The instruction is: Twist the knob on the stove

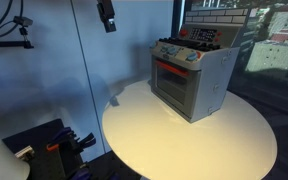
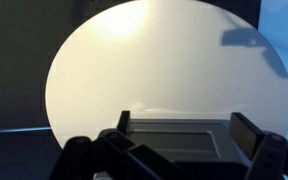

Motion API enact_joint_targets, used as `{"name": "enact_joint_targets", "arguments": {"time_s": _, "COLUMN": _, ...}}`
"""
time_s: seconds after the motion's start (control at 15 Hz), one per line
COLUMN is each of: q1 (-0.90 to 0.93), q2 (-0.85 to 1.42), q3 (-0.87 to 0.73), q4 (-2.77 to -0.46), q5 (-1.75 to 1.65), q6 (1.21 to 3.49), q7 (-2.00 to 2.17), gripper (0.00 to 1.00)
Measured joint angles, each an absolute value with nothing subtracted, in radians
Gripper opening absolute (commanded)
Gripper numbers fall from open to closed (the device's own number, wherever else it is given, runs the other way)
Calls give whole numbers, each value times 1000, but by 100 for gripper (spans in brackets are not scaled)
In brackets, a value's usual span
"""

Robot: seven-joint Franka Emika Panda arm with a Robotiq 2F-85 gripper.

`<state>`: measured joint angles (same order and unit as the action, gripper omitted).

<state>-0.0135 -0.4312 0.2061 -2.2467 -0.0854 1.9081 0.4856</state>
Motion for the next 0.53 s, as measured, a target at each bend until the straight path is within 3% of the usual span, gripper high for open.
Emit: {"name": "enact_joint_targets", "arguments": {"time_s": 0.53, "q1": -12, "q2": -411, "q3": 205, "q4": -2245, "q5": -92, "q6": 1939, "q7": 486, "gripper": 100}}
